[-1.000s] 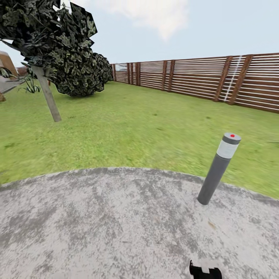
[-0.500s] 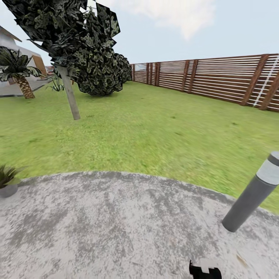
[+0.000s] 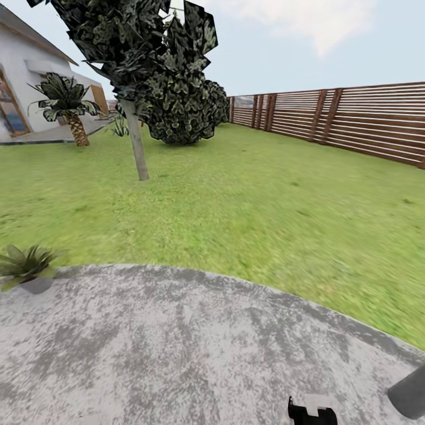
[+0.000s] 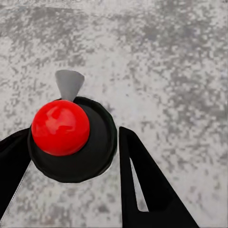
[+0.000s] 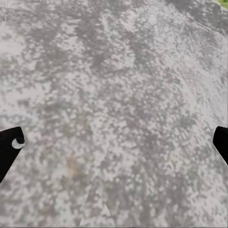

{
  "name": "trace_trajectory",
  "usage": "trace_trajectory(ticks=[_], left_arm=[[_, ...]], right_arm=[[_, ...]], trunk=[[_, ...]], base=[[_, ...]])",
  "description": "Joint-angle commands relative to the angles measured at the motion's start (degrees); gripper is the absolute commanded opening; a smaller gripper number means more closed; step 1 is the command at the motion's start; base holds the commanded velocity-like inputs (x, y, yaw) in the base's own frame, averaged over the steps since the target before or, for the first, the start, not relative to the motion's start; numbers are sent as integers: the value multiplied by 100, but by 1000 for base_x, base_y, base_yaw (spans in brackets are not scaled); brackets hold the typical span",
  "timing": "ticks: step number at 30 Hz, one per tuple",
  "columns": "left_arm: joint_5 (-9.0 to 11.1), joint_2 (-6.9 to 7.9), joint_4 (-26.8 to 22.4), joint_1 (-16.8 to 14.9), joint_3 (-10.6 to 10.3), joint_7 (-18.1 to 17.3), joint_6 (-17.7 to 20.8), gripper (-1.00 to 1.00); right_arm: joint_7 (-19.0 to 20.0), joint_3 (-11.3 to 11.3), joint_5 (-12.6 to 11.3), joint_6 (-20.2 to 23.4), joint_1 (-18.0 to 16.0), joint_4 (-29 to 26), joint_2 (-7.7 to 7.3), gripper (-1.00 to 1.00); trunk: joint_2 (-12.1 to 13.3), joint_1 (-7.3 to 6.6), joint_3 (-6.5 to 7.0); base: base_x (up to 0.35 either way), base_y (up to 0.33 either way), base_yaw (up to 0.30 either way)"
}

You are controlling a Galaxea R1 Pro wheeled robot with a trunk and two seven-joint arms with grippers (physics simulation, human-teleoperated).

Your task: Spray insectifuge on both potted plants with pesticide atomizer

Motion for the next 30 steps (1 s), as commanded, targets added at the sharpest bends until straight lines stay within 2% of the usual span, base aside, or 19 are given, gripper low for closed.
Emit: trace_trajectory(ticks=[1, 22, 30], left_arm=[[28, -1, 9, -4, 12, -13, -21, -100], [28, -1, 13, -4, 12, -13, -21, -100], [37, -1, 12, -4, 12, -13, -21, -100]], right_arm=[[-35, -38, 61, -10, -2, 3, 2, 100], [-33, -38, 61, -10, -2, 3, -2, 100], [-31, -38, 65, -10, -3, 3, -2, 100]], trunk=[[-2, 2, -7], [-2, 2, -83], [-2, 2, -113]], base=[[339, 0, 275], [332, 0, 275], [83, 0, 275]])
